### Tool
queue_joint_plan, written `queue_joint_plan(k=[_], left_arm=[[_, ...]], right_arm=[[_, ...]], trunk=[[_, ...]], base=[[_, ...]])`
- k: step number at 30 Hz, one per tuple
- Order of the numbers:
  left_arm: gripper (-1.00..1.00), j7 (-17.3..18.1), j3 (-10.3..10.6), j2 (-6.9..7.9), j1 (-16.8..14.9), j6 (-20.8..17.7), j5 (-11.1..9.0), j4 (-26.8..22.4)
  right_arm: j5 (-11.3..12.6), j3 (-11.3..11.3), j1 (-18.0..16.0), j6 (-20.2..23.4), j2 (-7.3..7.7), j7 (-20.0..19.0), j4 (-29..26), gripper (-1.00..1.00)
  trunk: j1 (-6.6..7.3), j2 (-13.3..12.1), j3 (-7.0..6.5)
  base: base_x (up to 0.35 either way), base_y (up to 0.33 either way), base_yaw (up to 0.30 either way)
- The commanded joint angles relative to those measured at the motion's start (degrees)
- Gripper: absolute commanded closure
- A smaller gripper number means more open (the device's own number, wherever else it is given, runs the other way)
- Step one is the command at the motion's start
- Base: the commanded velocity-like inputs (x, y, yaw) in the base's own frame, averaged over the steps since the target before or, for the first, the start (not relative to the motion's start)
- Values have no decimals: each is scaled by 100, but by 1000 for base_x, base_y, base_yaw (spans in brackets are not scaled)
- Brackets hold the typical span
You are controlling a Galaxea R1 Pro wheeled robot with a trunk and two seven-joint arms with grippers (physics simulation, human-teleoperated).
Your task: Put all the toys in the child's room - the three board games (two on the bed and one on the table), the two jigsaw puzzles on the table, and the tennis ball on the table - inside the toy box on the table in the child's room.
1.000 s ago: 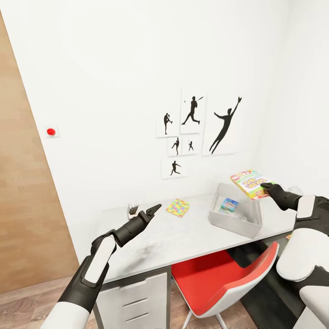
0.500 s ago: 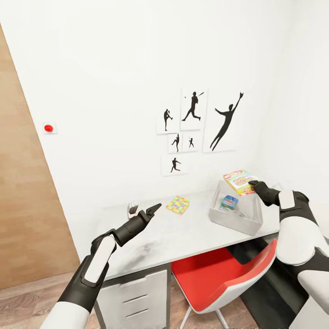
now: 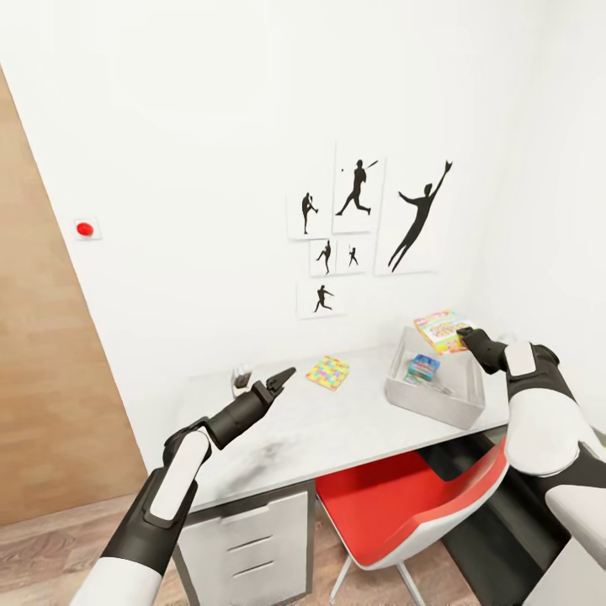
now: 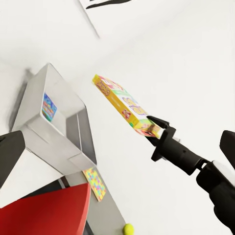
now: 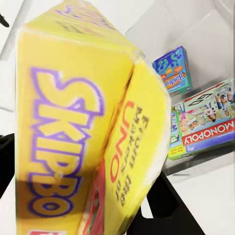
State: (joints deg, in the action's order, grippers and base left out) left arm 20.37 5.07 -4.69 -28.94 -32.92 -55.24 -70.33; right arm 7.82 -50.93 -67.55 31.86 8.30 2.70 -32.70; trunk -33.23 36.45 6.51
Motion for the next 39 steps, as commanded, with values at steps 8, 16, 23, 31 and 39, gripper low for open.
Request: queue_joint_plan(k=[8,16,23,31,39], left_arm=[[-100,-6,33,-8,-13,-119,-44,-48],[-100,-6,44,-9,-14,-131,-50,-57],[-100,-2,46,-8,-15,-134,-54,-60],[-100,2,40,-6,-15,-135,-61,-60],[-100,2,44,-16,-24,-139,-60,-61]], right_arm=[[76,-42,6,-100,25,55,14,100],[80,-44,11,-412,94,61,19,100],[79,-41,13,-522,120,63,29,100],[83,-41,20,-562,135,63,34,100],[134,-45,47,-573,207,62,35,100]], trunk=[[-2,10,85],[-2,10,159],[-2,10,224],[-2,10,299],[-2,10,373]], base=[[33,78,0],[36,64,0],[9,16,0],[3,6,0],[23,120,0]])
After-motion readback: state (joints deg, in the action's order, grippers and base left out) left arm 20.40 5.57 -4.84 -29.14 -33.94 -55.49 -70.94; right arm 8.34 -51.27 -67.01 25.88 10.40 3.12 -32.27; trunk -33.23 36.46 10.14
